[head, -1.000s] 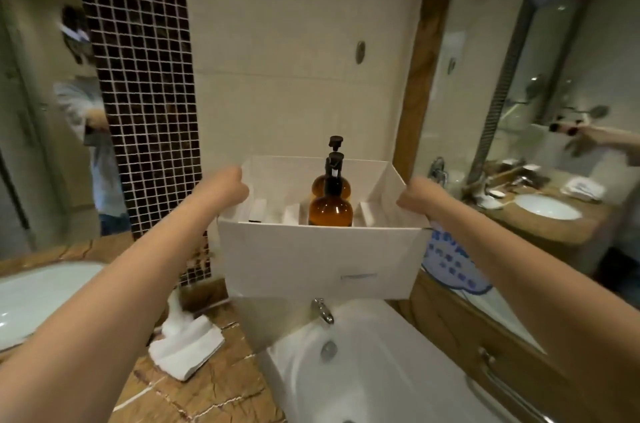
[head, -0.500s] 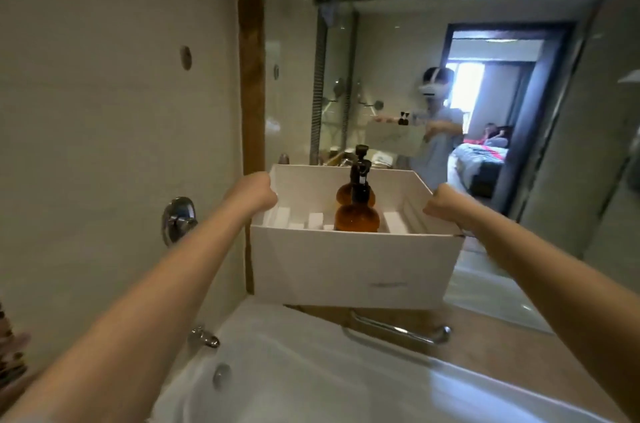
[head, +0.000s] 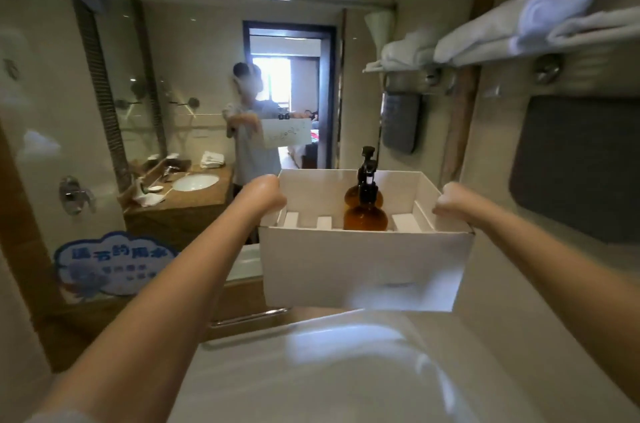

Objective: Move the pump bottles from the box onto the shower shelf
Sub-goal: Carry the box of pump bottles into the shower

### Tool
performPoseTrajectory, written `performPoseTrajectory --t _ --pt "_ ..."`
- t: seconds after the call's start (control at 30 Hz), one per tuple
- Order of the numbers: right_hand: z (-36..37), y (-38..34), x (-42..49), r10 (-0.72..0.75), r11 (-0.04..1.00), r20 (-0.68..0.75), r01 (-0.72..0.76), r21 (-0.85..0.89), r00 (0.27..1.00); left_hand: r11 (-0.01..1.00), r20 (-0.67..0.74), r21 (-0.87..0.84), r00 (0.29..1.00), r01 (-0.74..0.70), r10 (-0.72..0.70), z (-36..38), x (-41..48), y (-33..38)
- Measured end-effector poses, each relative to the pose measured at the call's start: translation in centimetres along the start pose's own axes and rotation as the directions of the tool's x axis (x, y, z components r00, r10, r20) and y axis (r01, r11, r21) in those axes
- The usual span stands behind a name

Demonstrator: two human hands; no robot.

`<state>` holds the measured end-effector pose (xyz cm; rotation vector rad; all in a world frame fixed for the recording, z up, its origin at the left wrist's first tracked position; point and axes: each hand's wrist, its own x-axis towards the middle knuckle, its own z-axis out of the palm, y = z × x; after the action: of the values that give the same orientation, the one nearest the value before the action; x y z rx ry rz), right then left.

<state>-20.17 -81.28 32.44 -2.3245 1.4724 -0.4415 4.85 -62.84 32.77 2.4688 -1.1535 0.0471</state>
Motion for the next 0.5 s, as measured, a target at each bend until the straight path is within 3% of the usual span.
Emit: performPoseTrajectory --t 0.1,0.23,0.5 --pt "-3.3 6.5 -1.9 0.109 0.993 -0.065 -0.111 -0.033 0.992 0.999 0.092 -0.022 0.995 -0.039 0.041 2.9 -0.4 6.4" --pt "-7.5 15.0 -5.2 0.233 0.967 -0.135 -0.244 -0.074 0.963 0.968 0.078 -0.119 0.969 -0.223 0.233 6.8 -1.6 14.0" --pt "-14.5 29.4 -14.1 0.502 0.855 -0.244 -0.519 -0.004 0.83 0.878 0.177 -0.221 0.867 -0.426 0.465 12.8 -7.1 29.9"
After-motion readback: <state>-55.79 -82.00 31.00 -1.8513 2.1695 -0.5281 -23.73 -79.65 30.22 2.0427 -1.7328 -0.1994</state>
